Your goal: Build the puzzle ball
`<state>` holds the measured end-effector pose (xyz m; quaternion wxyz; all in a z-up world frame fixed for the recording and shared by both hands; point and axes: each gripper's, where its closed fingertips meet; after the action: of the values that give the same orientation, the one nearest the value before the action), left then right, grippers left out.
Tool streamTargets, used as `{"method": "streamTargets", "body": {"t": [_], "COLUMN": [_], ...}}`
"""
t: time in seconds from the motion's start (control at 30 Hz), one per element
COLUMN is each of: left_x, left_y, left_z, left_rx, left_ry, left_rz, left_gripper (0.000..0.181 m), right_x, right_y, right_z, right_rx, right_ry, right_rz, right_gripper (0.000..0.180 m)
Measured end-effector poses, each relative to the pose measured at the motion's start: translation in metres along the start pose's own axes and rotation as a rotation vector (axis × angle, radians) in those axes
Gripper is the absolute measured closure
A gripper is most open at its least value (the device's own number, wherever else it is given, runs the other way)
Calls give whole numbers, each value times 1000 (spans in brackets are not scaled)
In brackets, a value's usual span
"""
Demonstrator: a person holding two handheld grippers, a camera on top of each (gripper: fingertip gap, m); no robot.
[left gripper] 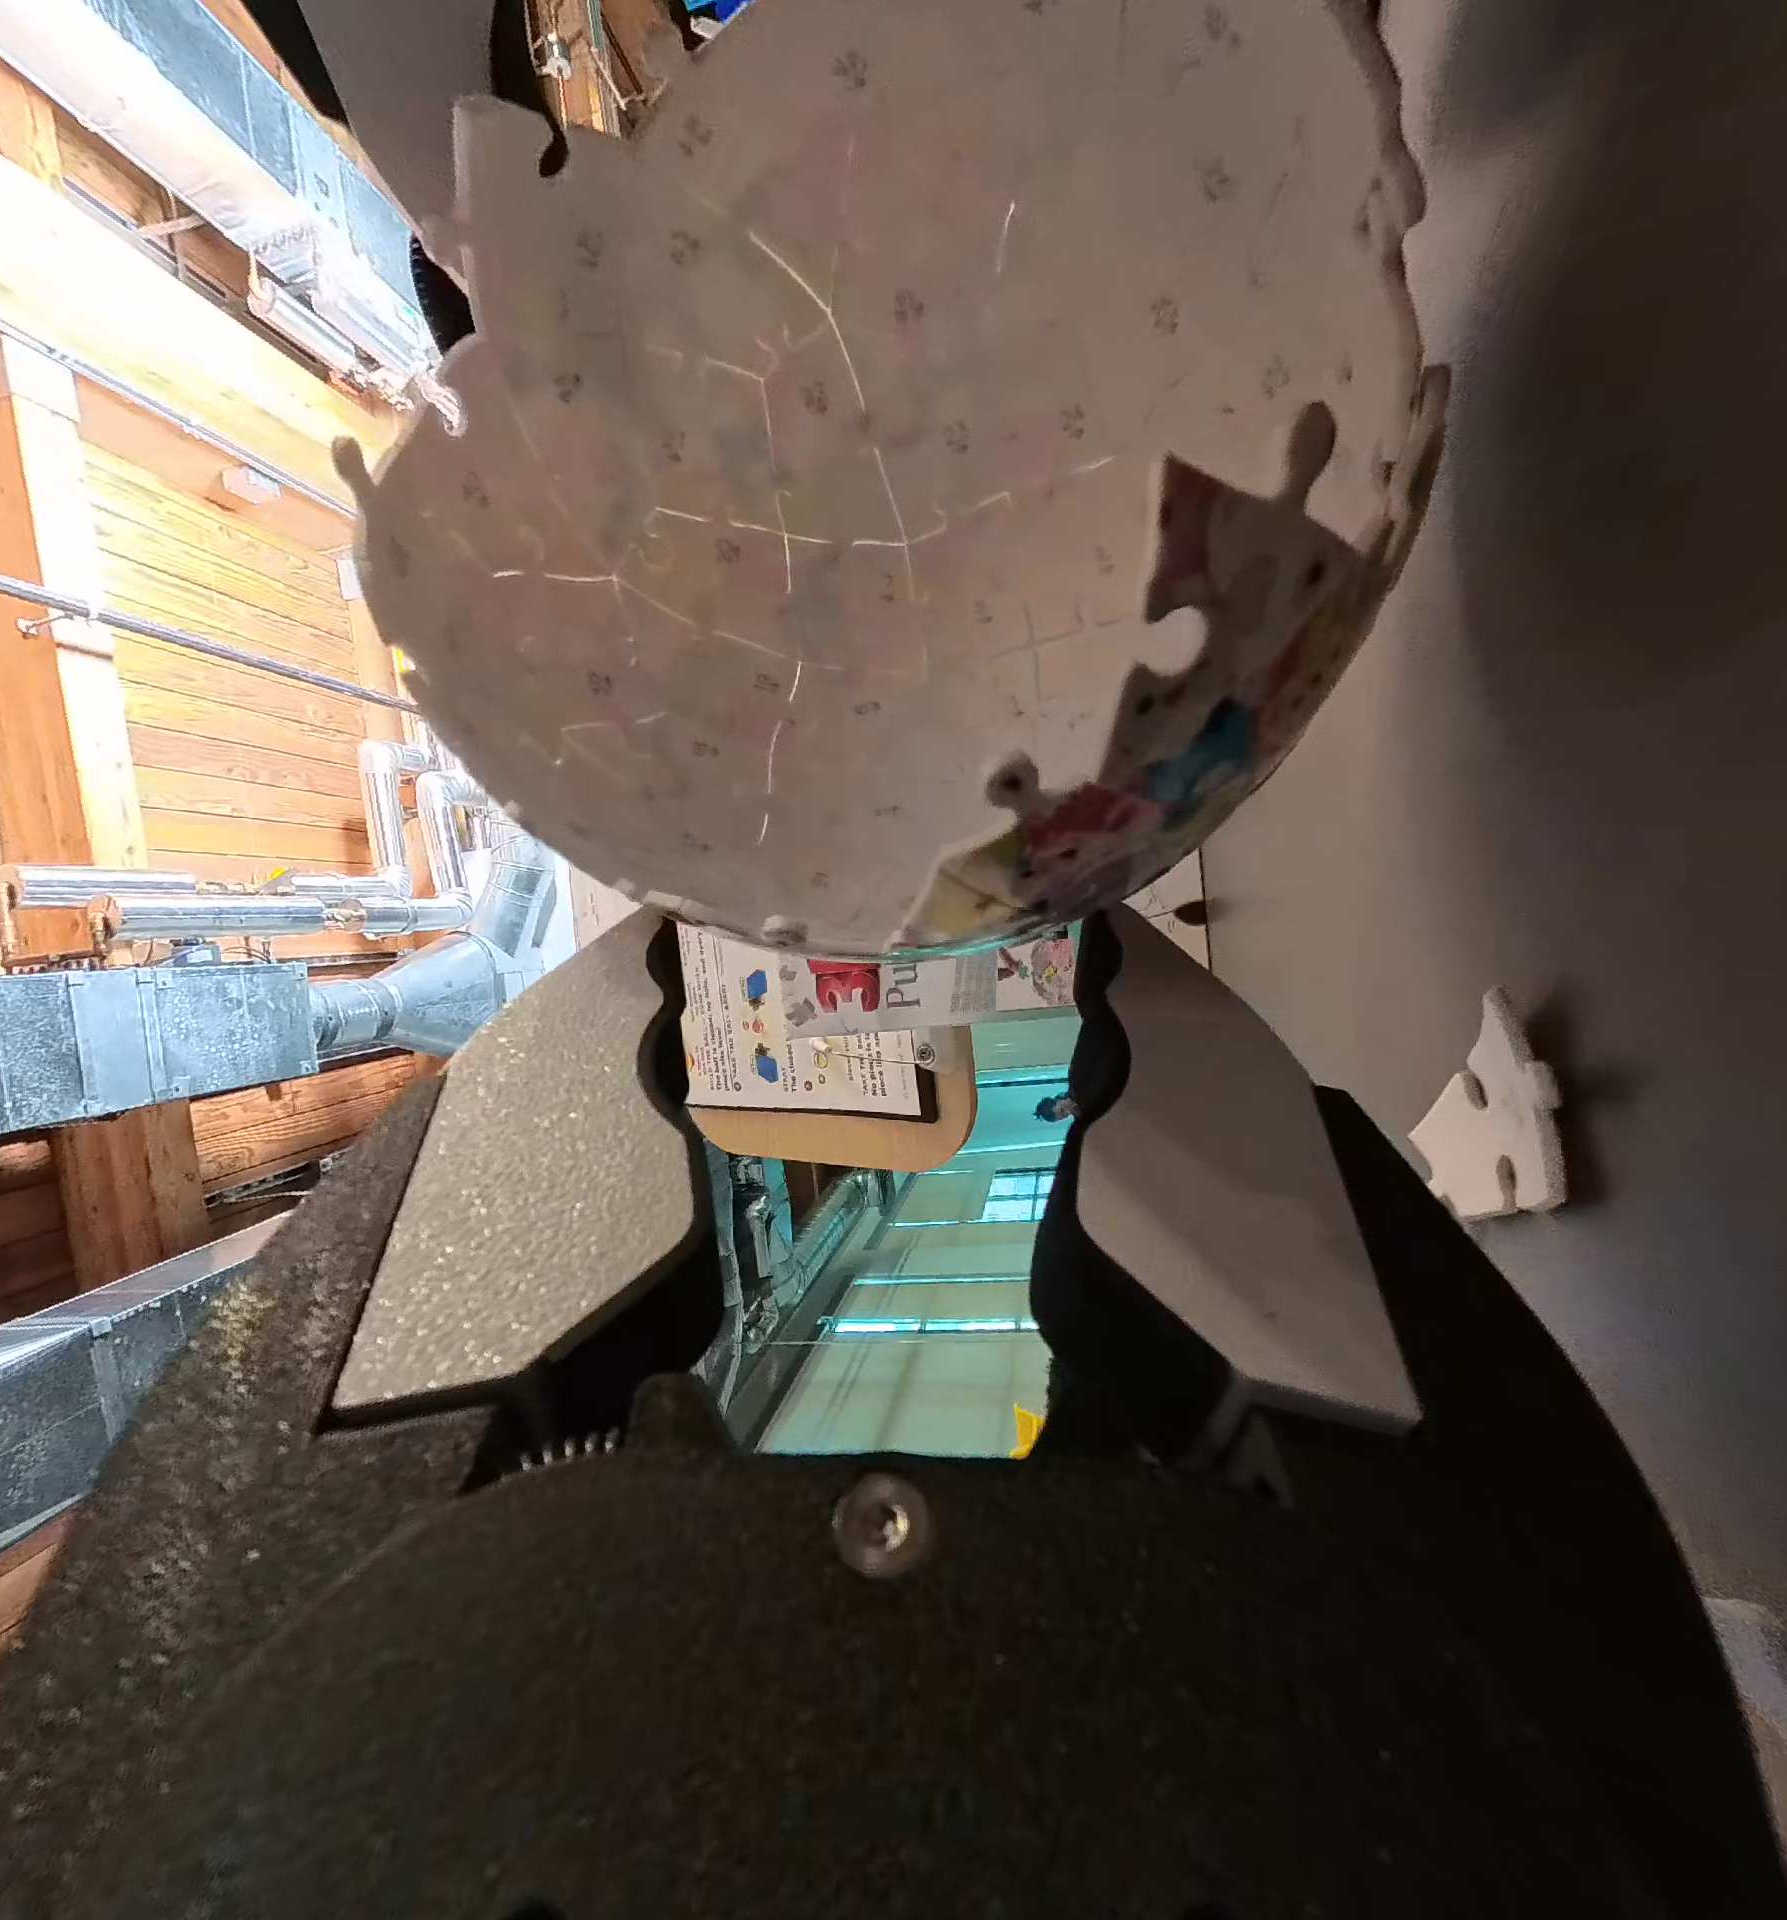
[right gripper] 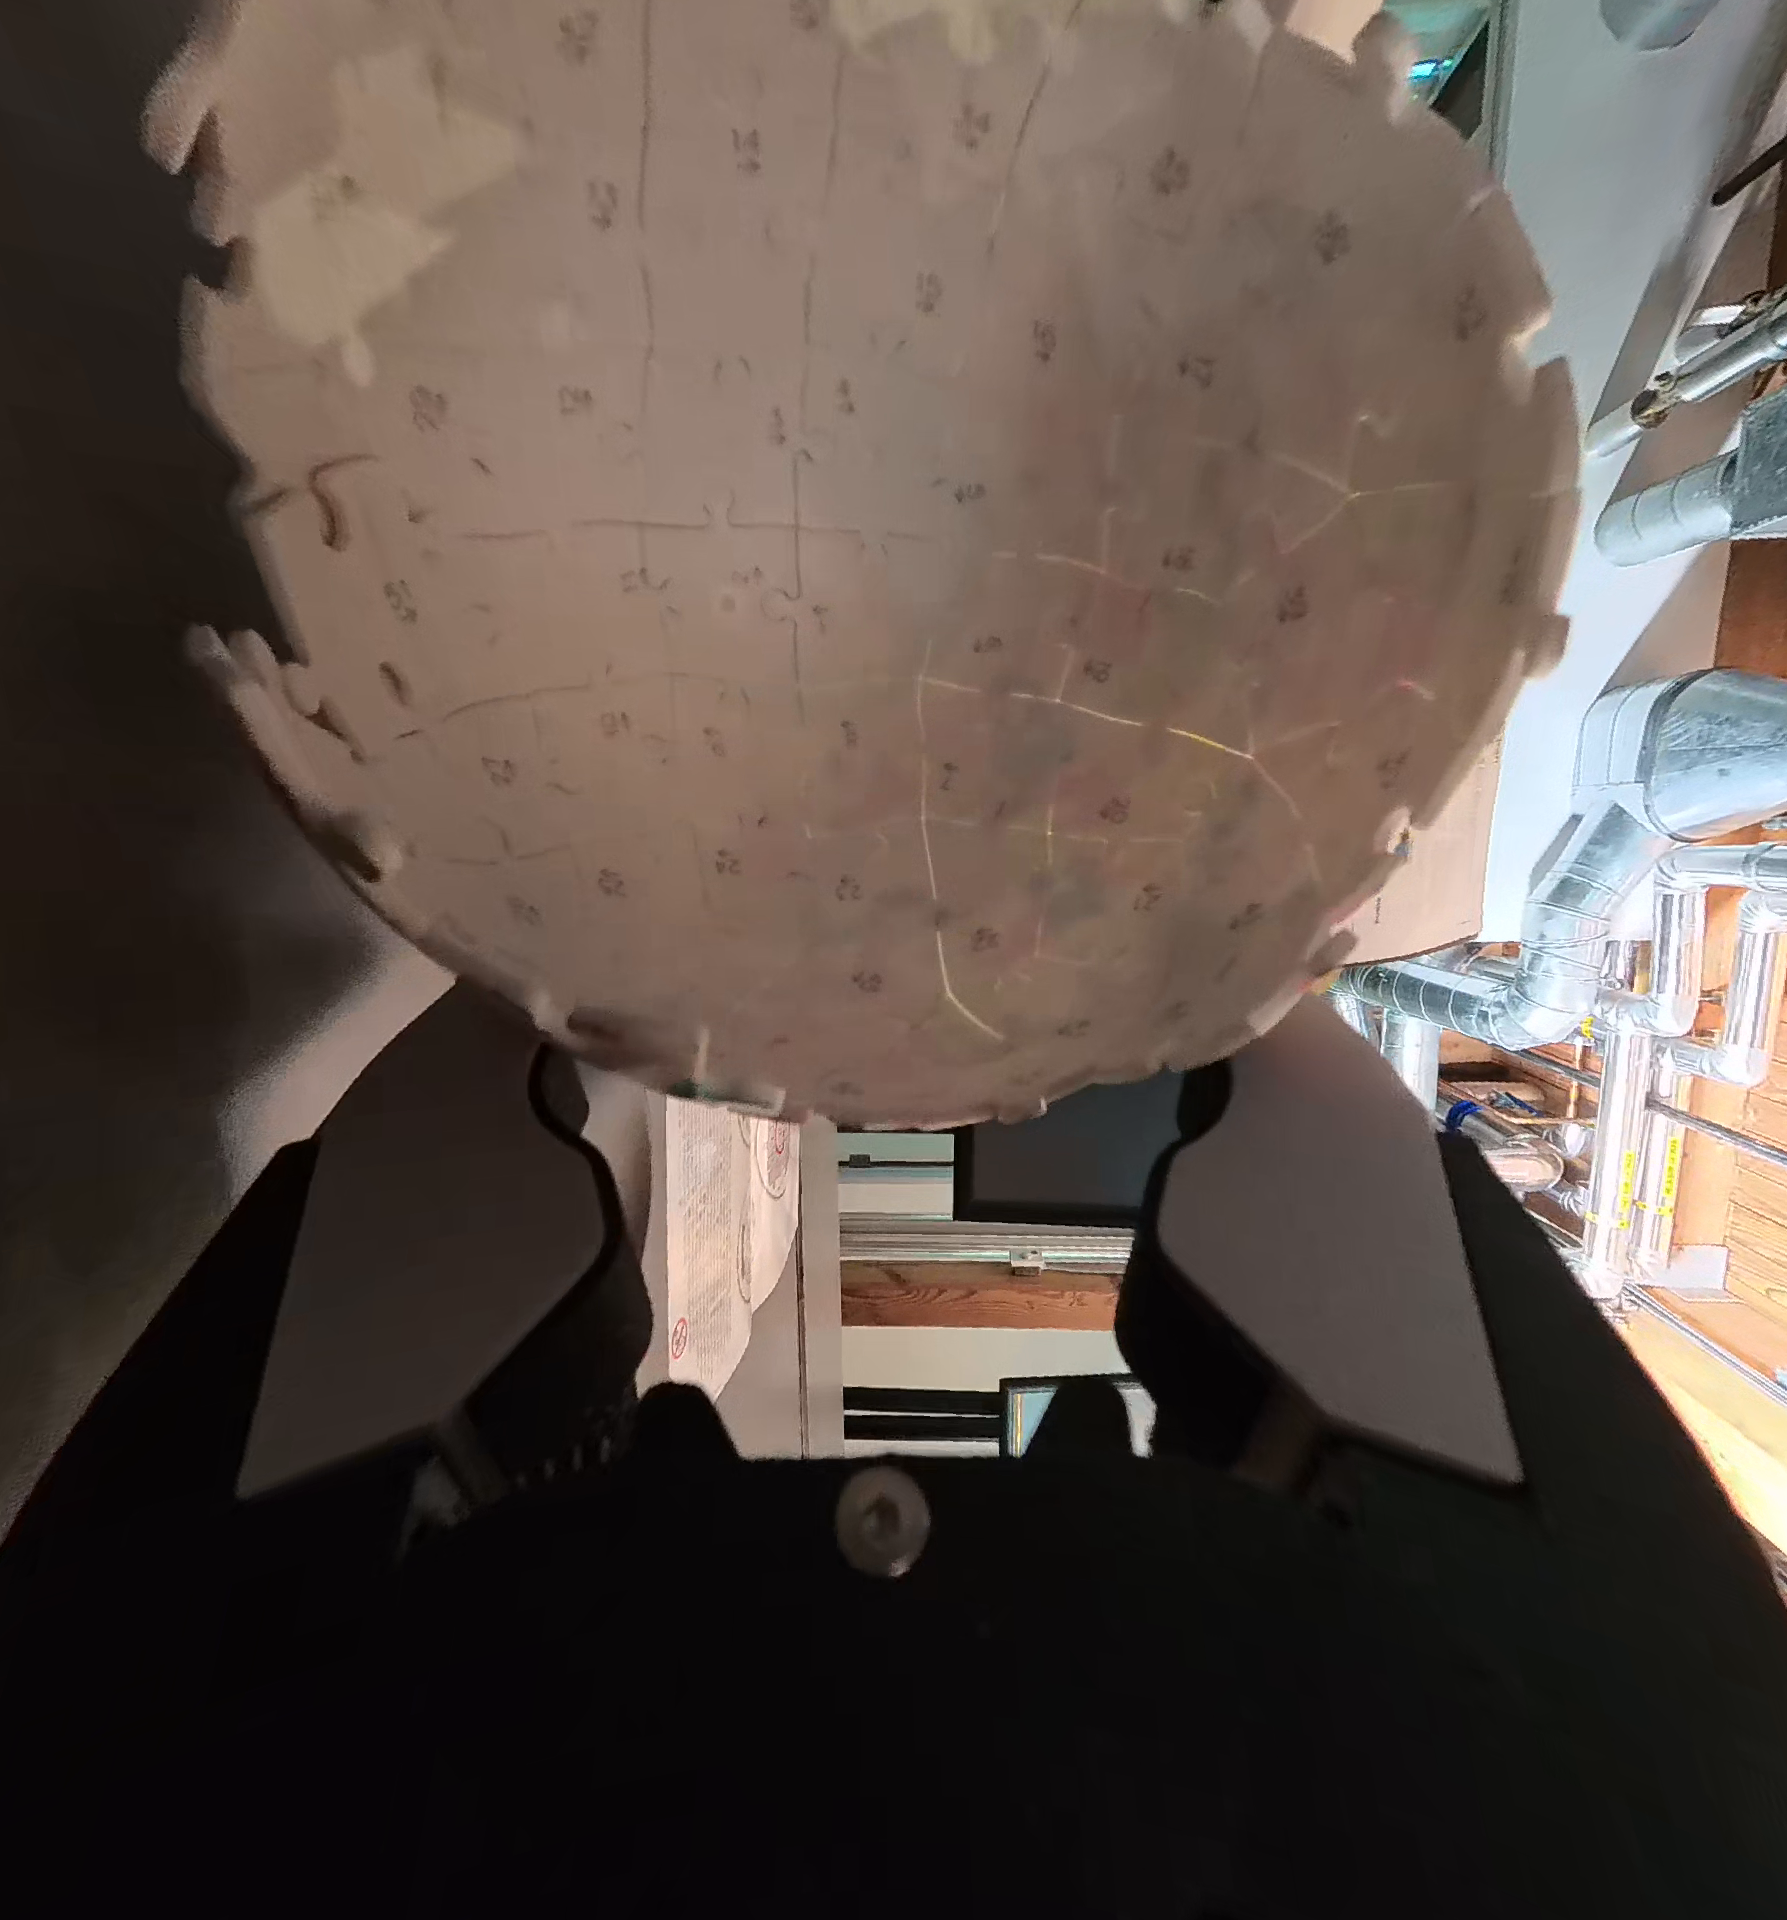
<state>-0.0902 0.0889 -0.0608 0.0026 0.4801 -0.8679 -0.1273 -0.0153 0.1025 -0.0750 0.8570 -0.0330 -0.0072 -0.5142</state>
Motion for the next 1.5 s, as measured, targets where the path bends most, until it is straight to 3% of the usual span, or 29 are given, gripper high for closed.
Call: {"method": "streamTargets", "body": {"t": [1.5], "left_x": [4], "left_y": [-41], "left_z": [-1], "left_rx": [-113], "left_ry": [-45], "left_rz": [132], "left_gripper": [116], "right_x": [27], "right_y": [31], "right_z": [-12], "right_rx": [50], "right_ry": [-52], "right_rz": [-40], "right_gripper": [67]}}
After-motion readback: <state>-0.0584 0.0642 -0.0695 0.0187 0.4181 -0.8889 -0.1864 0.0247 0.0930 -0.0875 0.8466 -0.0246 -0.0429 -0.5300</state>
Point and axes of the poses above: each gripper's, where its closed fingertips meet, x back along the fingers, y out of its underside, z = x × y across the jaws, and after that the axes turned 3 degrees about z, right-handed
